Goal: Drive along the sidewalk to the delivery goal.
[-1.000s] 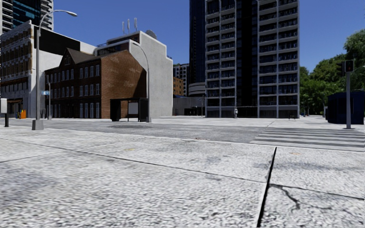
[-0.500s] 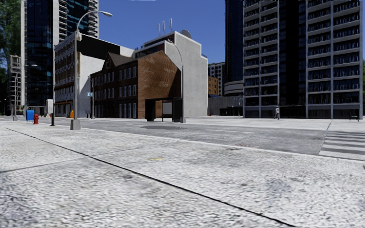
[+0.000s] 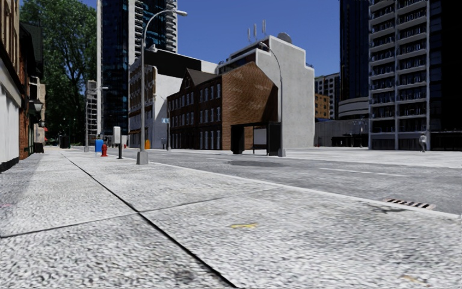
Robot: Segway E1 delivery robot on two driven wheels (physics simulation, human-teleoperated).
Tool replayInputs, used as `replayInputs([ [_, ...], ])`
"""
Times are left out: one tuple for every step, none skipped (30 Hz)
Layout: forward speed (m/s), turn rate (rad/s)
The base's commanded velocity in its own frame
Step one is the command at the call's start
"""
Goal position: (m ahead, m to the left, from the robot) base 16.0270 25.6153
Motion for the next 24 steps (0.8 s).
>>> replayInputs([
  [2.0, 0.52],
  [2.0, 0.52],
  [2.0, 0.52],
  [2.0, 0.52],
  [2.0, 0.52],
  [2.0, 0.52],
  [2.0, 0.52],
  [2.0, 0.52],
  [2.0, 0.52],
  [2.0, 0.52],
  [2.0, 0.52],
  [2.0, 0.52],
  [2.0, 0.36],
  [2.0, 0.18],
  [2.0, 0.18],
  [2.0, 0.13],
  [2.0, 0.12],
  [2.0, 0.12],
  [2.0, 0.0],
  [2.0, 0.0],
  [2.0, 0.0],
  [2.0, 0.0],
  [2.0, 0.0],
  [2.0, 0.0],
])
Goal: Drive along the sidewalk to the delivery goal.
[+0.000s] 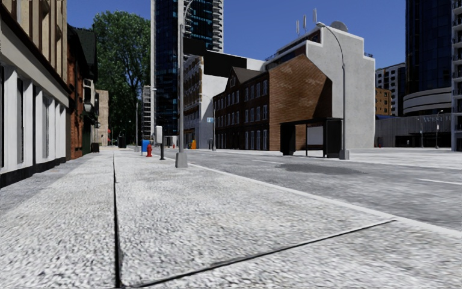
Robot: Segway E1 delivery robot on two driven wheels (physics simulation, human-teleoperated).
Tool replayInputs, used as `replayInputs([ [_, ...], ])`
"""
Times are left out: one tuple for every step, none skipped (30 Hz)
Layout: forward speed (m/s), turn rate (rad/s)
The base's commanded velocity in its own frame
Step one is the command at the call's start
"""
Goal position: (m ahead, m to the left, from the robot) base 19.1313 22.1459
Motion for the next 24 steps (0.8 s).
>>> replayInputs([
  [2.0, 0.0],
  [2.0, 0.0],
  [2.0, 0.0],
  [2.0, 0.0],
  [2.0, 0.0],
  [2.0, 0.0],
  [2.0, 0.0],
  [2.0, 0.0],
  [2.0, 0.0],
  [2.0, 0.0],
  [2.0, 0.0],
  [2.0, 0.0],
  [2.0, 0.0],
  [2.0, 0.0],
  [2.0, 0.0],
  [2.0, 0.0],
  [2.0, 0.0],
  [2.0, 0.0],
  [2.0, 0.0],
  [2.0, 0.0],
  [2.0, 0.0],
  [2.0, 0.0],
  [2.0, 0.06],
  [2.0, 0.18],
])
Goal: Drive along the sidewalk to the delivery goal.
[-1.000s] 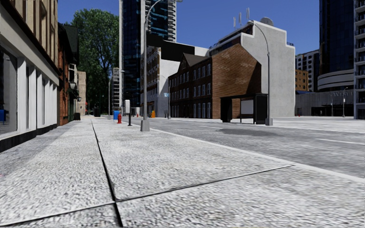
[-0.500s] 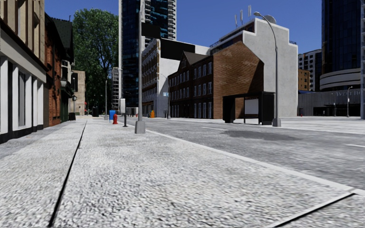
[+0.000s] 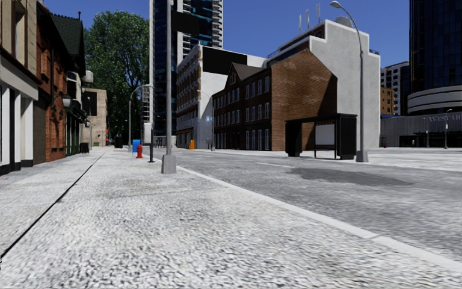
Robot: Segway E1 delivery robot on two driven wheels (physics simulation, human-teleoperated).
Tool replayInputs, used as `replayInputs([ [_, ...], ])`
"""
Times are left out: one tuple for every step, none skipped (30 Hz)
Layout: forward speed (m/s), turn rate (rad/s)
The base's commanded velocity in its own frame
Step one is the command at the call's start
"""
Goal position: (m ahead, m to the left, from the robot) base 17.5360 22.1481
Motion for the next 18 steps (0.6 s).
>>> replayInputs([
  [2.0, 0.25],
  [2.0, 0.25],
  [2.0, 0.27],
  [2.0, 0.27],
  [2.0, 0.27],
  [2.0, 0.27],
  [2.0, 0.27],
  [2.0, 0.28],
  [2.0, 0.29],
  [2.0, 0.29],
  [2.0, 0.34],
  [2.0, 0.36],
  [2.0, 0.37],
  [2.0, 0.37],
  [2.0, 0.38],
  [2.0, 0.39],
  [2.0, 0.4],
  [2.0, 0.4],
])
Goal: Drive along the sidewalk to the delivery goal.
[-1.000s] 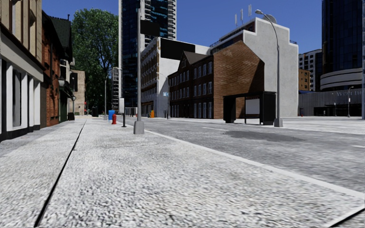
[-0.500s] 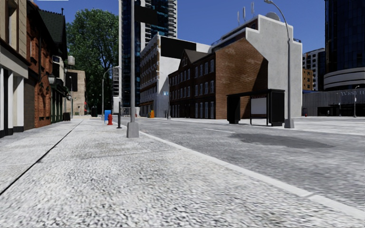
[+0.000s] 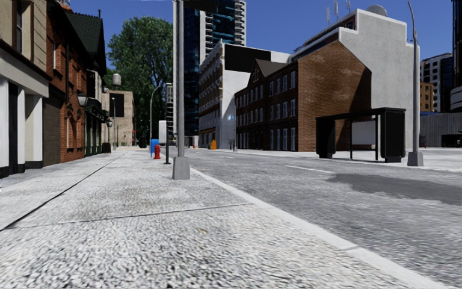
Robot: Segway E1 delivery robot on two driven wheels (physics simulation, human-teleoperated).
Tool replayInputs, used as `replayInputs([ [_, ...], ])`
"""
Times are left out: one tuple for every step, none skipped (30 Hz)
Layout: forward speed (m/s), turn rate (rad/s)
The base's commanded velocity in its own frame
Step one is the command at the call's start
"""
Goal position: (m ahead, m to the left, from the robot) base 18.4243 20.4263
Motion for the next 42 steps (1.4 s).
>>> replayInputs([
  [2.0, 0.4],
  [2.0, 0.44],
  [2.0, 0.5],
  [2.0, 0.52],
  [2.0, 0.52],
  [2.0, 0.53],
  [2.0, 0.53],
  [2.0, 0.53],
  [2.0, 0.53],
  [2.0, 0.53],
  [2.0, 0.53],
  [2.0, 0.53],
  [2.0, 0.53],
  [2.0, 0.53],
  [2.0, 0.53],
  [2.0, 0.53],
  [2.0, 0.53],
  [2.0, 0.53],
  [2.0, 0.53],
  [2.0, 0.53],
  [2.0, 0.53],
  [2.0, 0.53],
  [2.0, 0.53],
  [2.0, 0.53],
  [2.0, 0.53],
  [2.0, 0.53],
  [2.0, 0.53],
  [2.0, 0.53],
  [2.0, 0.52],
  [2.0, 0.41],
  [2.0, 0.41],
  [2.0, 0.27],
  [2.0, 0.17],
  [2.0, 0.0],
  [2.0, 0.0],
  [2.0, 0.0],
  [2.0, 0.0],
  [2.0, 0.0],
  [2.0, 0.0],
  [2.0, 0.0],
  [2.0, 0.0],
  [2.0, 0.0],
])
